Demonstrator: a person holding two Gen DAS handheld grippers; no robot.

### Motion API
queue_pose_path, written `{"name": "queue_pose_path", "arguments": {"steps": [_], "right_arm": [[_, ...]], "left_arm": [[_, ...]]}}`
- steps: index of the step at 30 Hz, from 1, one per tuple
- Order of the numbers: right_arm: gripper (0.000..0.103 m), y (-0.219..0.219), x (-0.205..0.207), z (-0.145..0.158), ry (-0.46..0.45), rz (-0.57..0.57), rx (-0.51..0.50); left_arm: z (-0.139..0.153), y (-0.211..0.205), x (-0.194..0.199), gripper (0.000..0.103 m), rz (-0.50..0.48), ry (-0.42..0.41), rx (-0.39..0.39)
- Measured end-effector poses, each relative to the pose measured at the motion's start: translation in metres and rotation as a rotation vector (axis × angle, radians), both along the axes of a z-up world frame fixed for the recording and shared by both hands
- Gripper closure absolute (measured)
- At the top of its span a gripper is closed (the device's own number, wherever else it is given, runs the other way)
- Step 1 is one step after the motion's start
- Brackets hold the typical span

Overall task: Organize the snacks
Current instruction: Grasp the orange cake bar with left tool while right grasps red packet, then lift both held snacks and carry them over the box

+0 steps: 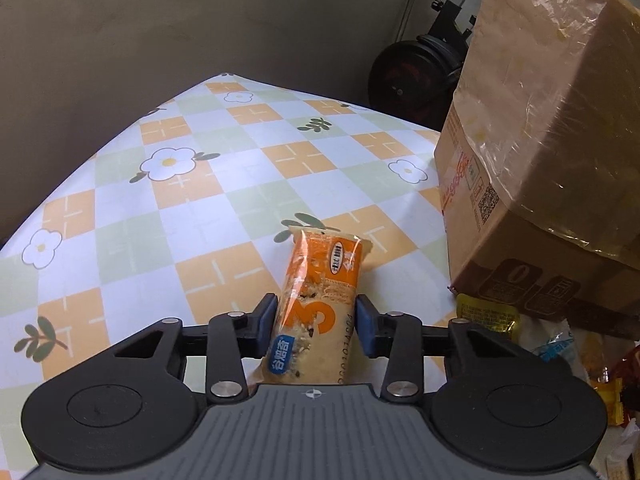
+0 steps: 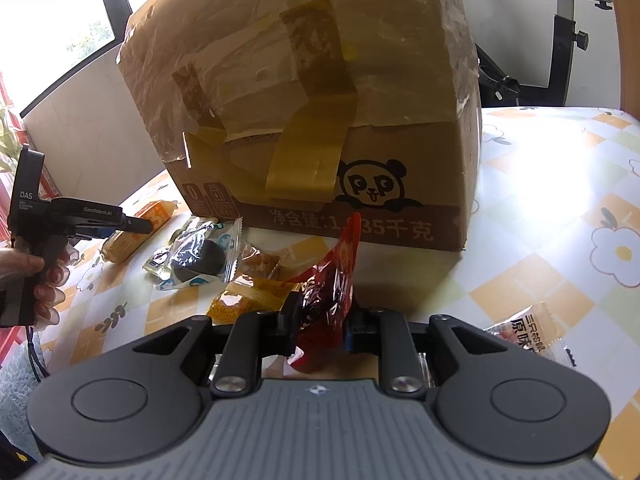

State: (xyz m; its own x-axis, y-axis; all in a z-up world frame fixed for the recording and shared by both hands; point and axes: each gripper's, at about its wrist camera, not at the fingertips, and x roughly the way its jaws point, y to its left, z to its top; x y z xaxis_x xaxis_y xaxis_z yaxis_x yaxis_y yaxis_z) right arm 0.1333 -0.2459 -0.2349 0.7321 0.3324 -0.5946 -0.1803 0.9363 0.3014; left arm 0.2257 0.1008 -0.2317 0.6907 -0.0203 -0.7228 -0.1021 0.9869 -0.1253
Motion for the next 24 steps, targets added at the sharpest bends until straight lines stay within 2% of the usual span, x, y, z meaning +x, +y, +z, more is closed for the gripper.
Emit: {"name": "queue_pose_path", "arguments": {"steps": [12,24], "right_arm": [[0.081,-0.006,-0.001,-0.001,0.003,-0.007,0.041],[0.084,-0.008,-0.005,0.000,-0.008,-0.017,0.055]], "left_arm": [[-0.001,-0.020,-0.061,0.063,-0.002,-0.012,-0.041],[0.001,-0.046,-0.081,0.063,-0.043,-0.022,0.001]]}}
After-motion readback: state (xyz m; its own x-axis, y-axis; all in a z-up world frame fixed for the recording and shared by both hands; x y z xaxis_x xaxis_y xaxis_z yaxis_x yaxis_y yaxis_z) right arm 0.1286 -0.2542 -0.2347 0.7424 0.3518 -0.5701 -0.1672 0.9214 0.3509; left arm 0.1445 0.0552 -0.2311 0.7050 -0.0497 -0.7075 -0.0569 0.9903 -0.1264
